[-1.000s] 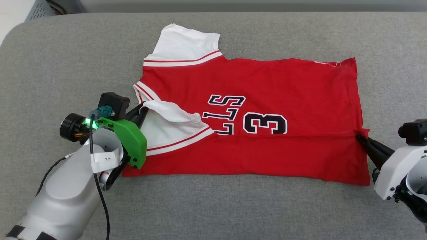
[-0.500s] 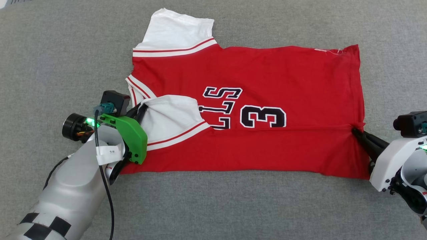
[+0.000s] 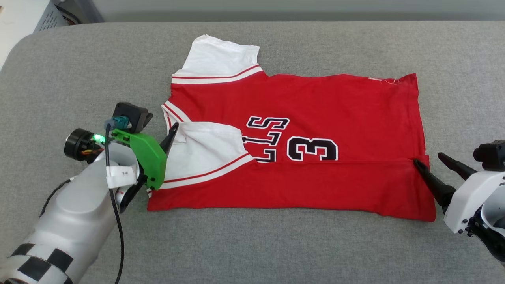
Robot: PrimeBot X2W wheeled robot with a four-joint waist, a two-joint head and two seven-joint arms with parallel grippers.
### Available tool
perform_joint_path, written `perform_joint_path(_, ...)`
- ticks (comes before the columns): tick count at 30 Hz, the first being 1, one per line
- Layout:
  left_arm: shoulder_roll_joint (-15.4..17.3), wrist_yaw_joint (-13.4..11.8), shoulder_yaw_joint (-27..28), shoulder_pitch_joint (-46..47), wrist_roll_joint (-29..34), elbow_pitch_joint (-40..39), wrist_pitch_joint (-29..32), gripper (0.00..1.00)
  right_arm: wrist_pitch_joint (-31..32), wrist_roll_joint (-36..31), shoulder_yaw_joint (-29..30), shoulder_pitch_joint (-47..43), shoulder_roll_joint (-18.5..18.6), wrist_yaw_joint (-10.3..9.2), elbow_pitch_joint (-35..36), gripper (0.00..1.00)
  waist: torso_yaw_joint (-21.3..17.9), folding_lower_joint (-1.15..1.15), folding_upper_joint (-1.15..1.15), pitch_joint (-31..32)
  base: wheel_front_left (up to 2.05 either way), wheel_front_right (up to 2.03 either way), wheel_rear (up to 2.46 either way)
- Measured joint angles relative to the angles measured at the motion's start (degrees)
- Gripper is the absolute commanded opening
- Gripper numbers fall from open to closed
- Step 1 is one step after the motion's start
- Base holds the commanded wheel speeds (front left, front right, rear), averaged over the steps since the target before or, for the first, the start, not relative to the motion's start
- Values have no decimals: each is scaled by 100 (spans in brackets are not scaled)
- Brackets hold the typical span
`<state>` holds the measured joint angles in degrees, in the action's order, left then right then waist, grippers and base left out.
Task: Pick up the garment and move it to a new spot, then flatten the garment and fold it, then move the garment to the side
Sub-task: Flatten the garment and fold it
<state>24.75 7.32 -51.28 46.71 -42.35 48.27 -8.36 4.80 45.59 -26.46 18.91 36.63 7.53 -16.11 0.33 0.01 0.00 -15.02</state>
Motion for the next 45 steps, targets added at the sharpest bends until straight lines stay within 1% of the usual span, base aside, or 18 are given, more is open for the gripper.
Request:
perform_joint_path(2,82,0,-30,135,-90,-145,196,100,-10,-7,43,-62,7,0,31,100,27,0,0,83,0,0,0)
perform_joint_path(5,222,0,-154,306,-327,-414,740,100,-16,-66,92,-160,10,0,68,100,72,0,0,204,0,0,0)
perform_joint_path(9,425,0,-457,448,-728,-868,1811,100,-26,-113,158,-267,-15,0,81,100,130,-1,0,342,0,0,0)
perform_joint_path(14,677,1,-804,555,-1443,-1471,3156,100,0,-133,171,-324,-101,0,86,100,172,0,0,456,0,0,0)
perform_joint_path(18,866,0,-967,568,-1987,-1745,3930,100,51,-145,162,-331,-146,0,96,100,157,-1,0,500,0,0,0)
perform_joint_path(20,955,0,-1090,568,-2043,-1817,4150,100,54,-145,162,-338,-151,0,104,100,135,-1,0,501,0,0,0)
perform_joint_path(27,1078,0,-1280,455,-2374,-1796,4548,100,151,-136,156,-353,-156,0,112,100,70,-1,0,414,0,0,0)
perform_joint_path(34,1065,0,-1407,93,-2504,-1535,4597,100,159,-120,115,-341,-165,0,118,100,-9,-1,0,274,0,0,0)
perform_joint_path(42,982,8,-1436,29,-2550,-1209,4462,100,202,-118,42,-238,-207,0,115,100,-104,-1,0,163,0,0,0)
perform_joint_path(43,981,9,-1441,29,-2552,-1196,4437,64,202,-118,43,-225,-203,0,118,100,-112,-1,0,160,0,0,0)
perform_joint_path(44,982,11,-1454,26,-2553,-1189,4390,15,202,-119,43,-219,-190,0,123,100,-114,-1,0,160,0,0,0)
perform_joint_path(45,984,26,-1461,22,-2553,-1177,4340,0,202,-121,43,-217,-174,0,135,100,-112,-1,0,167,0,0,0)
